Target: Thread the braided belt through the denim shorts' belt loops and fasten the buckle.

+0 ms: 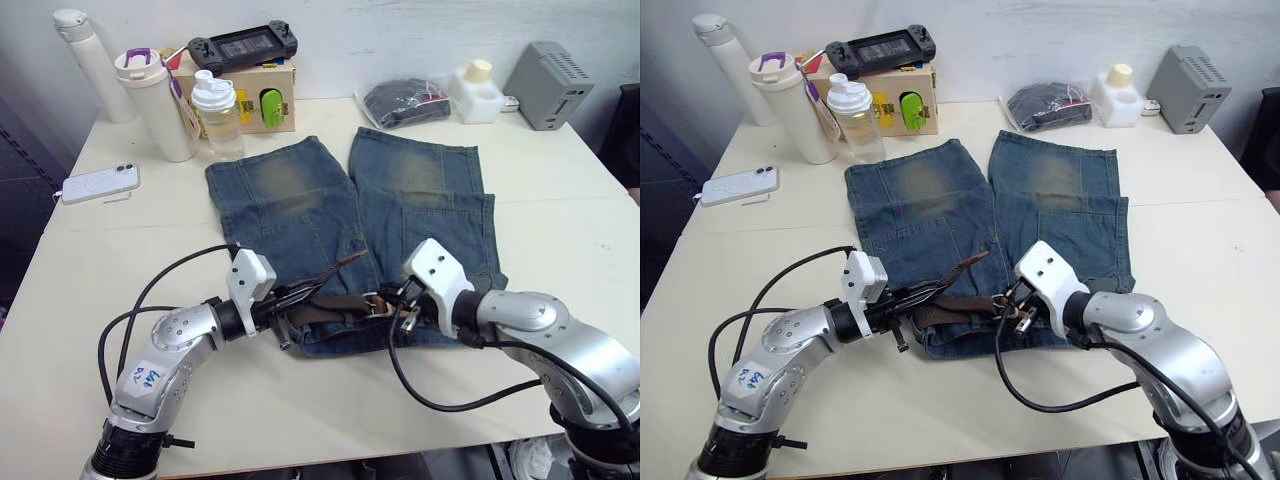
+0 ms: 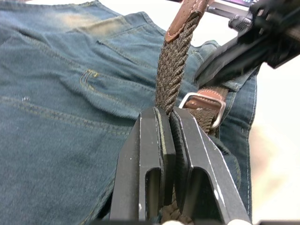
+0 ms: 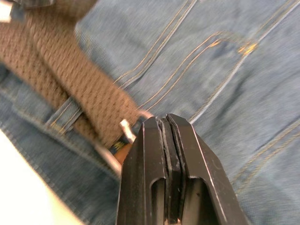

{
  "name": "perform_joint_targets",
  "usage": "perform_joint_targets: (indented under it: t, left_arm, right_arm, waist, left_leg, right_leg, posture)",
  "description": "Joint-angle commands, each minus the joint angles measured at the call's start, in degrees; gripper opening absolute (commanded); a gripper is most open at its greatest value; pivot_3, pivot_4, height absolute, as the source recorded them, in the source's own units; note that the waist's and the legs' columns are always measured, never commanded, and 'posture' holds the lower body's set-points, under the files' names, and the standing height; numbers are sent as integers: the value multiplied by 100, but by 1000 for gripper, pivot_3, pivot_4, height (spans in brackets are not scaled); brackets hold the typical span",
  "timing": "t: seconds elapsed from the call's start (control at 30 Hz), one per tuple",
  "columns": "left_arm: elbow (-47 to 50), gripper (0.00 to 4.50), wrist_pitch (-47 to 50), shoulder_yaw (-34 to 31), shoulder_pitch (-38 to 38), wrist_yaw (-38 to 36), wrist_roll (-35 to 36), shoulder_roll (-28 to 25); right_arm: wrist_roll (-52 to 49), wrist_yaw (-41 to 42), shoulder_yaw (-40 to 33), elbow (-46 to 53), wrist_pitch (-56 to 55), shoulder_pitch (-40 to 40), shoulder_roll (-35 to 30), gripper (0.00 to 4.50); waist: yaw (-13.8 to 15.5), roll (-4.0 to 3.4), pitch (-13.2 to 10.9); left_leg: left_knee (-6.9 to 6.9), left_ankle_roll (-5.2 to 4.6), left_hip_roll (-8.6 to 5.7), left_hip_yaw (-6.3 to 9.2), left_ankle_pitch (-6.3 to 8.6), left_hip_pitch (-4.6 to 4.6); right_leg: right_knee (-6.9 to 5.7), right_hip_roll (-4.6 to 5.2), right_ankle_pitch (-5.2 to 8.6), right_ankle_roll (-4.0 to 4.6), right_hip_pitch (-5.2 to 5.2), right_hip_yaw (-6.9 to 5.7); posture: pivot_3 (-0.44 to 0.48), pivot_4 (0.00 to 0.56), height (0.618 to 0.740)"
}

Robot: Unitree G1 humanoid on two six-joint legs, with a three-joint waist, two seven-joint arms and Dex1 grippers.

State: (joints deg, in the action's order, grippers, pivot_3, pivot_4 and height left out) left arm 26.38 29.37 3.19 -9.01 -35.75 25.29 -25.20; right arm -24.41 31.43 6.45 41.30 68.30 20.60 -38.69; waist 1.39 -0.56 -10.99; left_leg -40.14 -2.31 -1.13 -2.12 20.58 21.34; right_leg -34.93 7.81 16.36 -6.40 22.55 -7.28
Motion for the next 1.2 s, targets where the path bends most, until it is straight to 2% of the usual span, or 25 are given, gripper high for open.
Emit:
perform_joint_targets:
  t: [0.03,0.23,0.37,0.47,0.6,0.77,1.2]
  left_arm:
    - [237,0,-115,-27,13,4,16,-12]
    - [270,0,-174,16,45,-17,-10,-12]
    - [240,0,-242,34,65,-38,-20,-2]
    - [237,0,-282,53,95,-41,-23,3]
    - [285,0,-308,73,133,1,-39,18]
    - [357,0,-321,55,184,44,-60,13]
    - [433,0,-346,78,232,155,-112,35]
  right_arm:
    - [-10,324,187,-322,-306,288,-231,138]
    - [-330,1423,341,-902,-536,861,-911,138]
    - [-701,2529,456,-1344,-710,1417,-1325,138]
    - [-719,3122,757,-1631,-946,1744,-1422,138]
    - [-261,3271,1311,-2189,-1326,2166,-1216,138]
    - [164,3409,1709,-2573,-1733,2274,-1129,138]
    - [638,3666,2016,-2883,-1997,2370,-831,138]
  waist:
    - [-1,0,0]
    - [5,-1,-1]
    - [0,-1,-1]
    - [-1,-1,-2]
    - [-5,-1,-2]
    - [9,-1,-2]
    - [0,-1,-2]
  left_leg:
    - [0,0,0,-1,0,0]
    - [1,-1,0,1,0,2]
    - [1,-1,1,0,0,1]
    - [4,-1,2,1,0,1]
    - [3,-1,1,-1,0,1]
    - [3,-1,-4,4,0,5]
    - [1,-1,-5,3,-1,5]
  right_leg:
    - [0,-1,0,0,0,0]
    - [5,-1,0,0,0,-4]
    - [8,22,0,0,-2,-6]
    - [10,26,0,0,-2,-10]
    - [11,31,0,0,-2,-13]
    - [13,37,0,0,-2,-19]
    - [11,39,0,0,-2,-21]
  posture:
    - [0,150,690]
    - [0,150,690]
    - [0,150,690]
    - [0,150,690]
    - [0,150,690]
    - [0,150,690]
    - [0,150,690]
